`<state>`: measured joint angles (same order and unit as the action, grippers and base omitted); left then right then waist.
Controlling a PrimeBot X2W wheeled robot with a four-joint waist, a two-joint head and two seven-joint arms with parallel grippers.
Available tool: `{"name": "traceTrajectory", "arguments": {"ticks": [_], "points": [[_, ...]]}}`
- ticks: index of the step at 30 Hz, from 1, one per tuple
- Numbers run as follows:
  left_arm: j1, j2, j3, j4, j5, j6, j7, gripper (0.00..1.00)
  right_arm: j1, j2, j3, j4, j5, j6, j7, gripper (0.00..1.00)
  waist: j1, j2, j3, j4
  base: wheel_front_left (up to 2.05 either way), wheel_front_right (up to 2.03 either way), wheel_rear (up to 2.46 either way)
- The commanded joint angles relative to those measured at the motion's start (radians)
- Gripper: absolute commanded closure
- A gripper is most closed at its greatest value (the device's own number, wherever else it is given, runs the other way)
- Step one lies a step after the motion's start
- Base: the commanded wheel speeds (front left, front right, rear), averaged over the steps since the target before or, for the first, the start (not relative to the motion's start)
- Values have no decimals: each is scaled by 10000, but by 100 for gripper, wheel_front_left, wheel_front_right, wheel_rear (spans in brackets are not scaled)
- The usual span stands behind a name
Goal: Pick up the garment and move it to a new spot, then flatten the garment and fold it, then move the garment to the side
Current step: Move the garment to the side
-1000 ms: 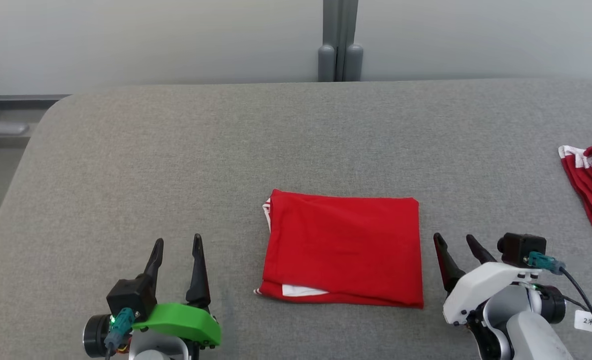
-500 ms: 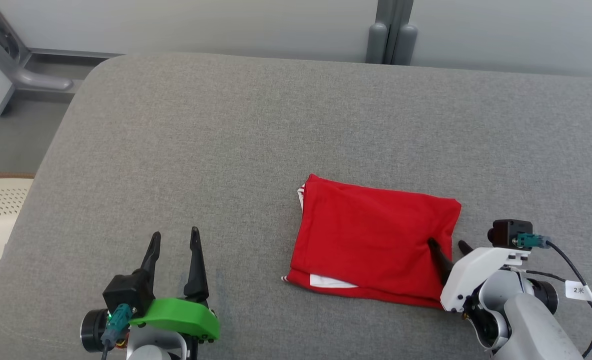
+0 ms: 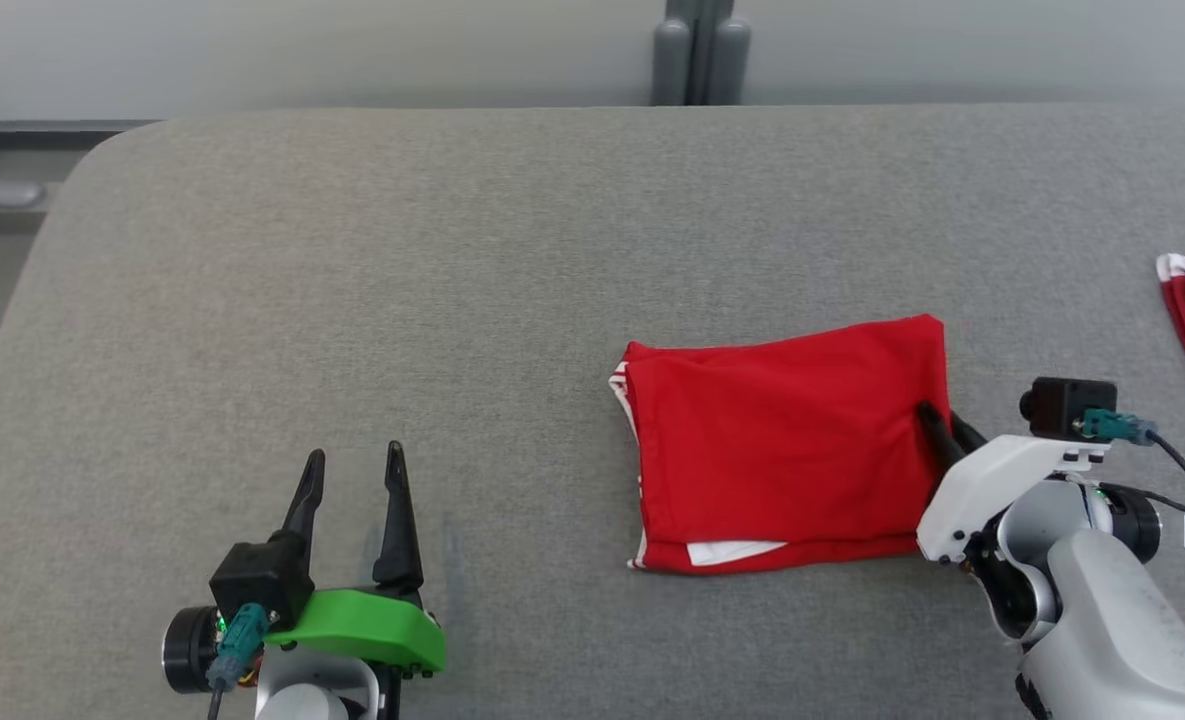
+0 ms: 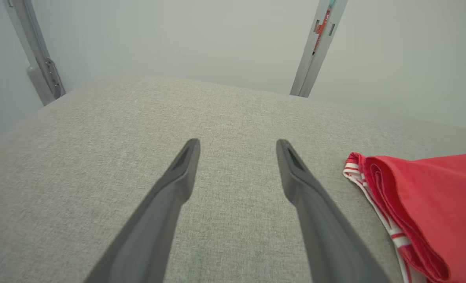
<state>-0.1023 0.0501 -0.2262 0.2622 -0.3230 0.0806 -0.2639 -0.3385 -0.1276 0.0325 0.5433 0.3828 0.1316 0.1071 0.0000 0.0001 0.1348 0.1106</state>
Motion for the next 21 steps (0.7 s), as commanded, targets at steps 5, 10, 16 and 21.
{"name": "traceTrajectory", "arguments": {"ticks": [5, 10, 16, 21], "points": [[-248, 63, 81, -163, 189, -26, 1, 0, -306, -547, -330, -262, -167, -19, -146, 100, 0, -1, 554, -2373, 0, 0, 0], [-406, 180, 66, -206, 373, -83, -1, 0, -519, -802, -460, -476, -265, -18, -154, 100, 0, -1, 776, -3815, 0, 0, 0], [-484, 249, -100, -164, 491, -172, 1, 0, -642, -810, -467, -556, -310, -18, -253, 100, 0, -1, 723, -4828, 0, 0, 0], [-465, 248, -173, -251, 477, -139, 11, 0, -711, -746, -403, -596, -345, -18, -285, 100, 0, -1, 694, -5032, 0, 0, 0]]}}
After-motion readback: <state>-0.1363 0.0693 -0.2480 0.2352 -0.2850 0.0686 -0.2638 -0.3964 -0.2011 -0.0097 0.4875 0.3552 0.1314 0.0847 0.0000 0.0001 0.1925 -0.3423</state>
